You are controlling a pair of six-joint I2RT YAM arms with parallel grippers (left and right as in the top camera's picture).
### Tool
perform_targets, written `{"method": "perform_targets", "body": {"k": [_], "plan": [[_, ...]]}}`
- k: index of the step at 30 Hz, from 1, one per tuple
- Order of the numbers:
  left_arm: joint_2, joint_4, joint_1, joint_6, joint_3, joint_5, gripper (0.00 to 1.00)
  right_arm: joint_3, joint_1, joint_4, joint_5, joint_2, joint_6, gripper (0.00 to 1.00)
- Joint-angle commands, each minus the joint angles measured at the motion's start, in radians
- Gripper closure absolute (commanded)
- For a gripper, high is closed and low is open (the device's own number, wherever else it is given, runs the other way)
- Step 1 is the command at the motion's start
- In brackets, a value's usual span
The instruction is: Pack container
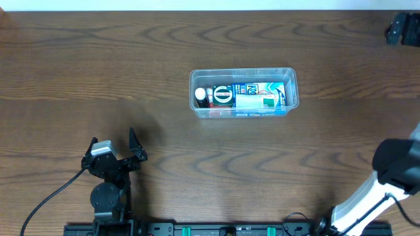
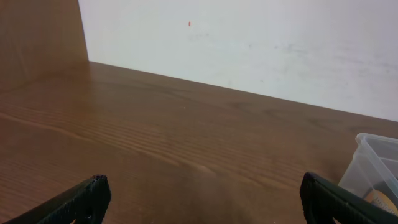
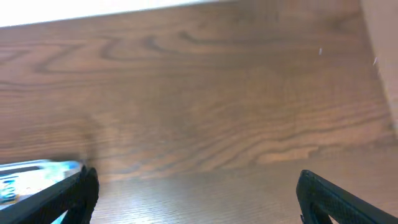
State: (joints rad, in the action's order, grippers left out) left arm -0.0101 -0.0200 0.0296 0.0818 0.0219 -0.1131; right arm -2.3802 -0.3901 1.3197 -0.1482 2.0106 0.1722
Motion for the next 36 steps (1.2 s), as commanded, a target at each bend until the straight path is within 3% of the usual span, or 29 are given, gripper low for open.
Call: {"method": "perform_targets", "body": {"k": [1, 12, 18, 25, 36], "plan": [[0.004, -0.042, 0.005, 0.006, -0.018, -0.026, 0.02, -0.011, 0.079, 0.000, -0.005, -0.150, -0.011, 0.01], [0.004, -0.042, 0.005, 0.006, -0.018, -0.026, 0.02, 0.227, 0.420, -0.018, 0.002, -0.519, 0.013, 0.01], [0.004, -0.042, 0.005, 0.006, -0.018, -0.026, 0.02, 0.426, 0.483, -0.076, -0.039, -0.722, 0.015, 0.01], [0.004, -0.042, 0.005, 0.006, -0.018, -0.026, 0.02, 0.805, 0.481, -0.436, -0.068, -0.983, 0.015, 0.01], [0.004, -0.042, 0.005, 0.006, -0.018, -0.026, 0.02, 1.572, 0.480, -1.083, -0.151, -1.414, 0.015, 0.01]]}}
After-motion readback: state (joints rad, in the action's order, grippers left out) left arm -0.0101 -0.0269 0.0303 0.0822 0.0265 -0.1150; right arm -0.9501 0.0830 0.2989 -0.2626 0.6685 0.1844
